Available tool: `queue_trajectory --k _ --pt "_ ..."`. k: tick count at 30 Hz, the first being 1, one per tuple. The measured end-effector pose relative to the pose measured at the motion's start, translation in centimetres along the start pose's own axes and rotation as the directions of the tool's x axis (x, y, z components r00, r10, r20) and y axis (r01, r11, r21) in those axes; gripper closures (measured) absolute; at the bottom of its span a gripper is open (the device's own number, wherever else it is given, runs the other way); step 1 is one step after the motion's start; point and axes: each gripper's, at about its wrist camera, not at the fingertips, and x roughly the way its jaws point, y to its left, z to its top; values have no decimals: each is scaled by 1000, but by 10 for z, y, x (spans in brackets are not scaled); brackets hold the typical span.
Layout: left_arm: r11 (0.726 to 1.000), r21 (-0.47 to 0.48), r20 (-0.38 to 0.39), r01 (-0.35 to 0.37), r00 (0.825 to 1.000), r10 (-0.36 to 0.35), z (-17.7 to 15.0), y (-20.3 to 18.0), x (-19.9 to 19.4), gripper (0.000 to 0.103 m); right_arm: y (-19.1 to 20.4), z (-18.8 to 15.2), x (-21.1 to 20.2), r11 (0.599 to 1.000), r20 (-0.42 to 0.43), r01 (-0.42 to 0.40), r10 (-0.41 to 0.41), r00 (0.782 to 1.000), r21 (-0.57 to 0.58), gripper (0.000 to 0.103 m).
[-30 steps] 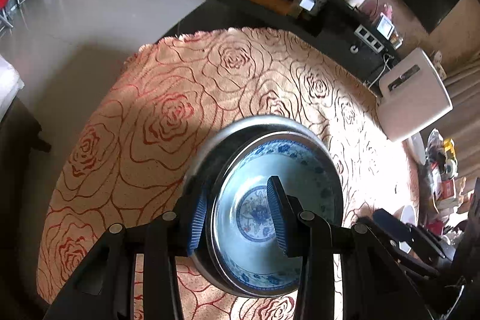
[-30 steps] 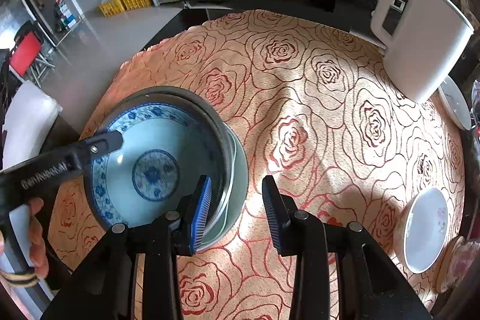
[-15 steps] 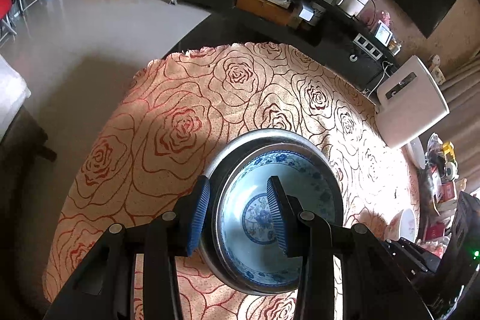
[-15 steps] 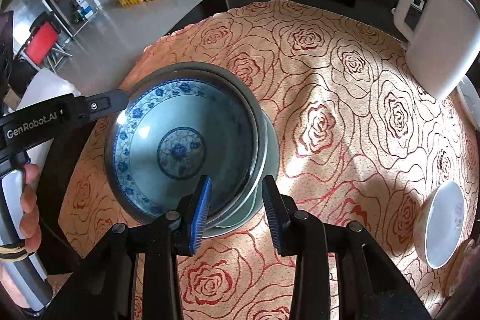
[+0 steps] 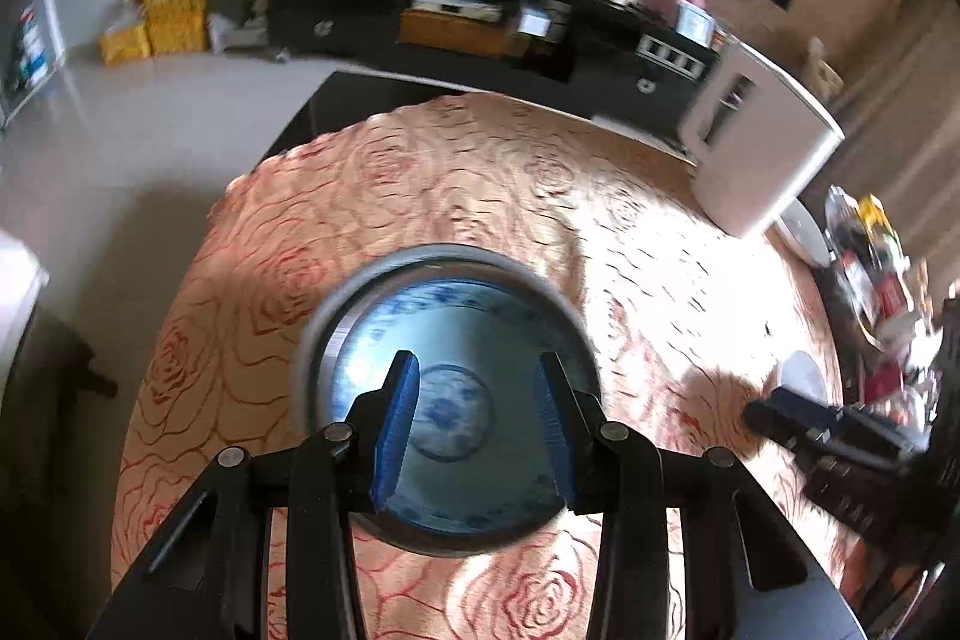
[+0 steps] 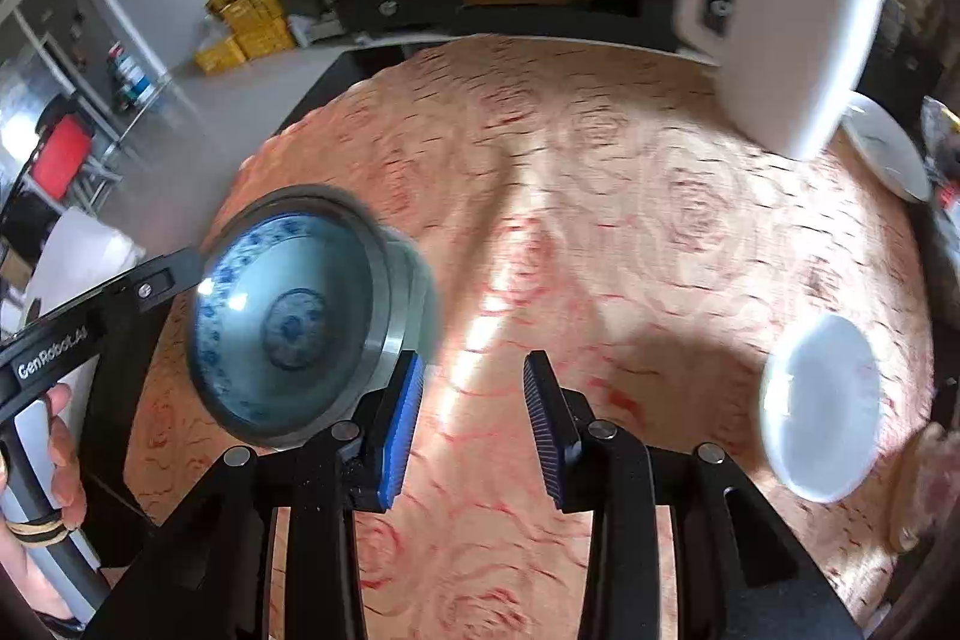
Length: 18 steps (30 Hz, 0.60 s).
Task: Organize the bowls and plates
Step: 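Open the left tool off the blue-and-white bowl and withdraw, then move the left tool to the white bowl and grip its rim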
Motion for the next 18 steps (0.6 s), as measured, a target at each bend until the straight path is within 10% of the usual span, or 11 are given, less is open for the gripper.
queue_trajectory --k 10,18 --pt "972 214 -57 102 994 -92 -30 -109 14 64 -150 -52 -63 931 63 227 -254 965 286 0" --pt "952 280 -130 122 988 -88 -42 -178 49 64 -206 -71 -43 894 0 215 -234 972 393 0"
